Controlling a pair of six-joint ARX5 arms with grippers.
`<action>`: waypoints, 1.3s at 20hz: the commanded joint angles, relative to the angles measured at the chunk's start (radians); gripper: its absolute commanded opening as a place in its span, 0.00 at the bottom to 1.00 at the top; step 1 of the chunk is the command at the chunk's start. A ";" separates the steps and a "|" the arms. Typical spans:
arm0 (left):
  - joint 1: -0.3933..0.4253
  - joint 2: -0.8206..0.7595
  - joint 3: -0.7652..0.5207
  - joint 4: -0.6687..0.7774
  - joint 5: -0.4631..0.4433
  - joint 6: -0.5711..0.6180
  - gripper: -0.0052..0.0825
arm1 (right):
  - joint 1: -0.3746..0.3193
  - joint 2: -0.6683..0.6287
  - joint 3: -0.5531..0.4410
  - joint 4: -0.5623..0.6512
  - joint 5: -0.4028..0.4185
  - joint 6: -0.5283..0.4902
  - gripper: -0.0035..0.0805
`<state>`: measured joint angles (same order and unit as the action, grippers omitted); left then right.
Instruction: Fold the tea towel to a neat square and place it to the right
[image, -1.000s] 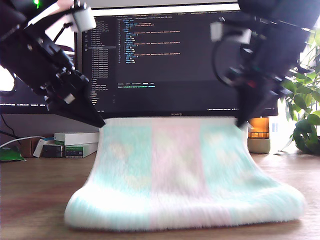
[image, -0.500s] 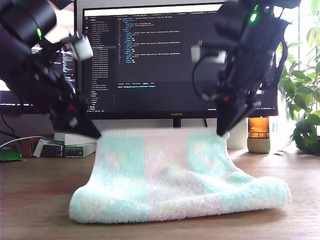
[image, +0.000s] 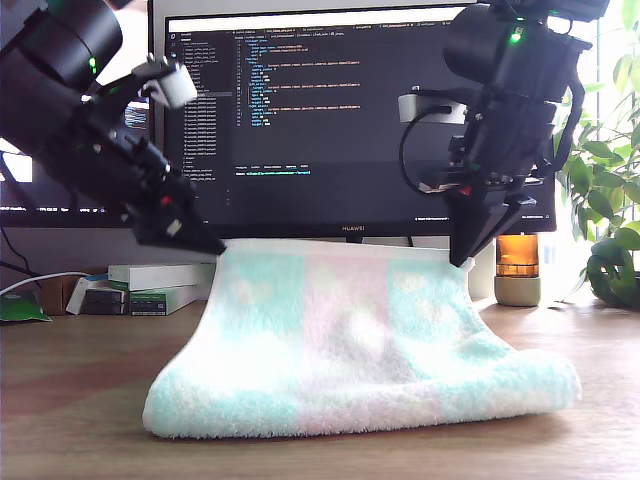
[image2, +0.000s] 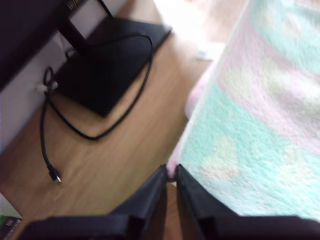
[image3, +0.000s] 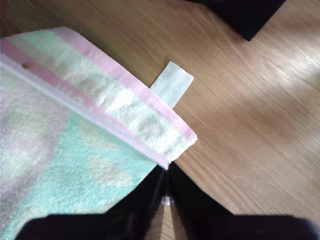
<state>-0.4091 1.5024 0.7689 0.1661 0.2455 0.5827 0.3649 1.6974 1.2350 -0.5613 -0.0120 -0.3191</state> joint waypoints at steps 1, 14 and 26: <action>0.033 0.021 0.001 0.002 -0.016 0.002 0.03 | -0.040 -0.003 -0.003 -0.002 0.034 -0.013 0.03; 0.071 0.097 0.005 0.089 0.000 0.002 0.03 | -0.054 0.111 -0.002 0.082 0.045 -0.026 0.03; 0.087 0.225 0.005 0.175 0.016 0.001 0.03 | -0.067 0.143 -0.002 0.151 0.054 -0.049 0.03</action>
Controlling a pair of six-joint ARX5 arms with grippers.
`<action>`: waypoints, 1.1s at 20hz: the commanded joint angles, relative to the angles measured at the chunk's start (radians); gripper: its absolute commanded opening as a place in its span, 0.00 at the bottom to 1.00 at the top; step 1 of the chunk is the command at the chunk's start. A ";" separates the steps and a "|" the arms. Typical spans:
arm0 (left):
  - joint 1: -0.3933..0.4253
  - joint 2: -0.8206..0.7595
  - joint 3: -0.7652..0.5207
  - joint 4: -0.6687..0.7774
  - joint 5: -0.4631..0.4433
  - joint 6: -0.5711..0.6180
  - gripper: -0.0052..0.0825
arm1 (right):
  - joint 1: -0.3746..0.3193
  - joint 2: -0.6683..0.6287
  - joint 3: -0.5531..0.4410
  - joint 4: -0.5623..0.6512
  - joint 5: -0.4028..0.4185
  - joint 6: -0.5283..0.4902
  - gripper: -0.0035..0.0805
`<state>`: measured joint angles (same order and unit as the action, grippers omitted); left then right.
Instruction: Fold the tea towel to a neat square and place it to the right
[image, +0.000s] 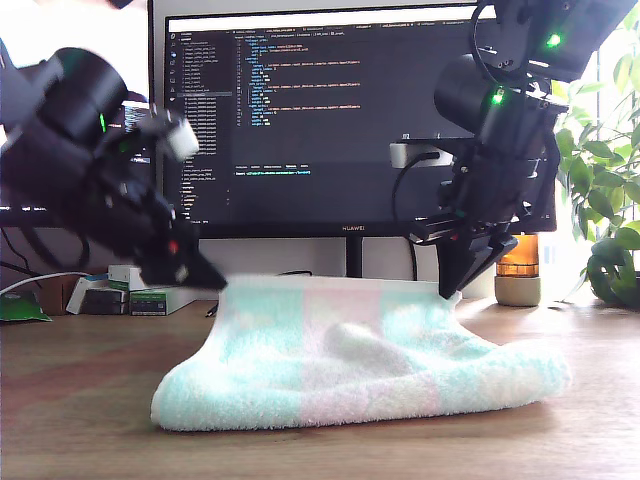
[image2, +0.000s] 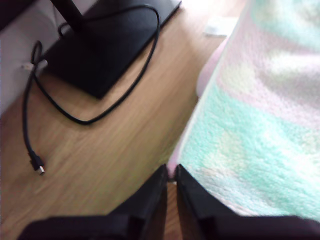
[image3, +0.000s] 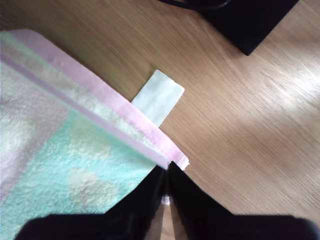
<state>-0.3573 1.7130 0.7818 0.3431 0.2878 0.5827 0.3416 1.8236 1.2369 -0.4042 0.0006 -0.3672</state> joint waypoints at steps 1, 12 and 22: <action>0.035 0.015 -0.008 0.000 -0.026 0.001 0.03 | -0.044 0.018 -0.004 0.003 0.044 -0.001 0.03; 0.050 0.015 -0.008 0.035 -0.032 0.002 0.23 | -0.043 0.018 -0.004 0.058 0.066 0.001 0.32; 0.068 -0.093 0.000 -0.073 -0.086 -0.010 0.10 | -0.009 0.007 -0.004 0.048 -0.077 -0.087 0.31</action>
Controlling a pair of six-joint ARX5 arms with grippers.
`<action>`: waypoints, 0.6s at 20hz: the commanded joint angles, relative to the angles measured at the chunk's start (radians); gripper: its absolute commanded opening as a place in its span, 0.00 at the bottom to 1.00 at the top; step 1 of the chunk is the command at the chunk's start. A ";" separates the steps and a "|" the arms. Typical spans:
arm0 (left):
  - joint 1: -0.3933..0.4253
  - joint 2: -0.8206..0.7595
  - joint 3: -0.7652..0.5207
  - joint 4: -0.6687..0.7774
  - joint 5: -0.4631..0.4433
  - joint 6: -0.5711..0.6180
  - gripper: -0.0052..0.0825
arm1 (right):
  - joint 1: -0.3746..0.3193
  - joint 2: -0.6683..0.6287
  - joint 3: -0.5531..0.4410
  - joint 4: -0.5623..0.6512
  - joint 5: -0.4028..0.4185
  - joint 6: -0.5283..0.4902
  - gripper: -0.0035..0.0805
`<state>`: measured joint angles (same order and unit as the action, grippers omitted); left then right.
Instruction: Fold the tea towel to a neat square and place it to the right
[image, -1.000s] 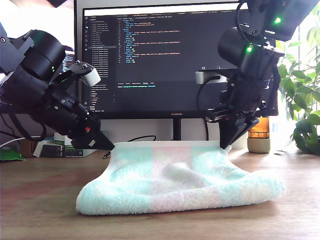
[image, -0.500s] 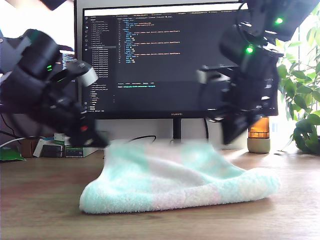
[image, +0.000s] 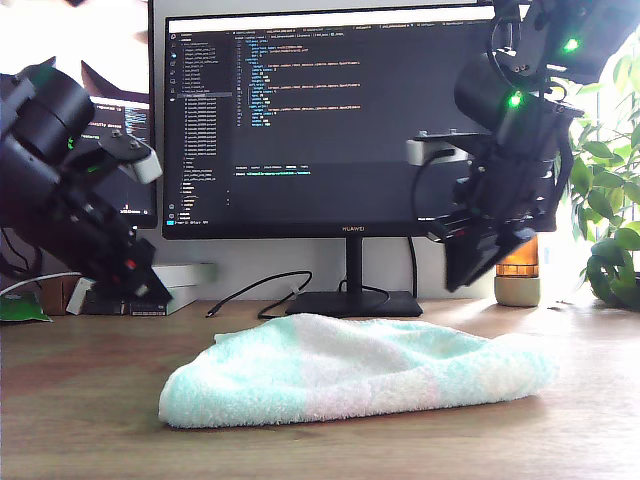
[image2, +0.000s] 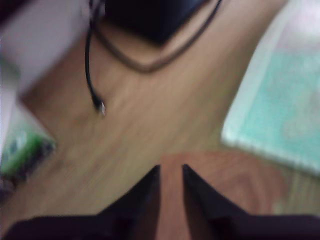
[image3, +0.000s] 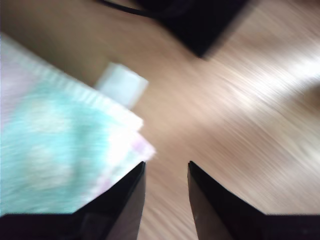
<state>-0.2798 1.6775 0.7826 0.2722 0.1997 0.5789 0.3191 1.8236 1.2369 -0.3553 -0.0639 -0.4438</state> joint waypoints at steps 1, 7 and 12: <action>-0.011 -0.087 0.000 -0.041 0.003 -0.014 0.07 | 0.014 0.000 -0.004 -0.011 -0.041 -0.009 0.25; -0.012 -0.233 -0.001 -0.240 0.109 -0.129 0.03 | -0.001 -0.051 -0.005 -0.130 -0.136 0.002 0.03; -0.018 -0.329 -0.042 -0.298 0.118 -0.170 0.03 | 0.000 -0.190 -0.039 -0.124 -0.136 -0.004 0.03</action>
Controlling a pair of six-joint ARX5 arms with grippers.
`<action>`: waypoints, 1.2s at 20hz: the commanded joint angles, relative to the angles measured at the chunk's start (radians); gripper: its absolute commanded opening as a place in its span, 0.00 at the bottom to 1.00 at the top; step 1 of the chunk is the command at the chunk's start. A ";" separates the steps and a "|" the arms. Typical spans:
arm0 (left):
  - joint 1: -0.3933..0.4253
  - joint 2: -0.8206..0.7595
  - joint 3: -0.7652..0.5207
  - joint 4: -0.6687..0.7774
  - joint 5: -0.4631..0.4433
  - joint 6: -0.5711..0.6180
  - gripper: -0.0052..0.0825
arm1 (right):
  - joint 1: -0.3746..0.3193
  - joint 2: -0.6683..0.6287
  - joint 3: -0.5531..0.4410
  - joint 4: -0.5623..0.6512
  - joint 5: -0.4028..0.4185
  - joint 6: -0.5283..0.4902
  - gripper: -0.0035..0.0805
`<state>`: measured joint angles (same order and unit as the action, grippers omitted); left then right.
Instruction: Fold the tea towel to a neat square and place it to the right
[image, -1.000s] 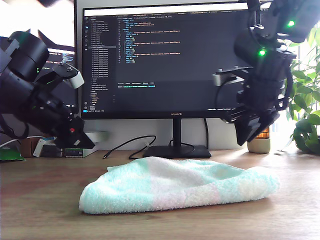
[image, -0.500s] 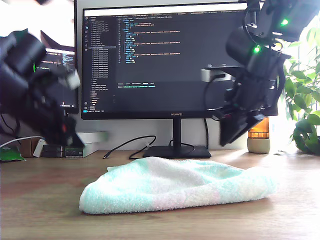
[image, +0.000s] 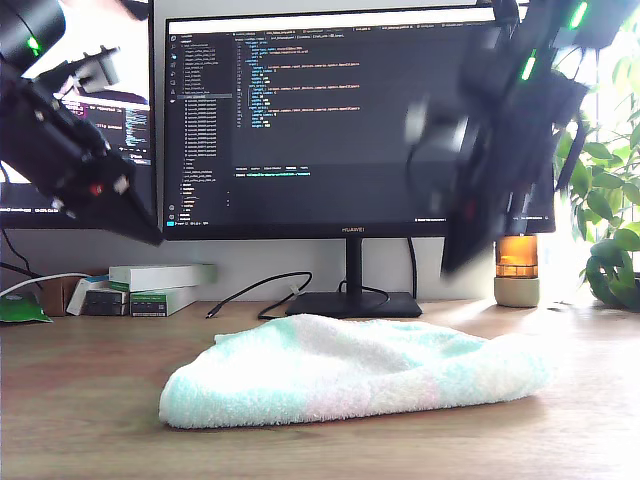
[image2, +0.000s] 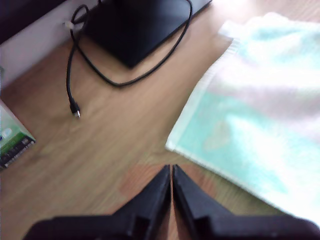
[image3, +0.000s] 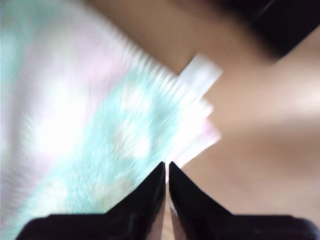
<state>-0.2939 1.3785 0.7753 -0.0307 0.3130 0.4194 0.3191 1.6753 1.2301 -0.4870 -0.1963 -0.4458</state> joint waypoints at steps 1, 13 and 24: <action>-0.004 -0.054 -0.056 0.009 0.005 -0.016 0.03 | 0.001 -0.080 -0.051 0.006 -0.004 -0.010 0.03; -0.301 -0.281 -0.386 0.185 -0.093 -0.249 0.03 | 0.204 -0.557 -0.549 0.085 0.208 -0.215 0.03; -0.464 -0.279 -0.389 0.195 -0.190 -0.263 0.03 | 0.326 -0.430 -0.589 0.158 0.176 -0.575 0.04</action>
<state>-0.7574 1.1015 0.4053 0.1570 0.1238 0.1600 0.6376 1.2201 0.6586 -0.3519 -0.0166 -1.0145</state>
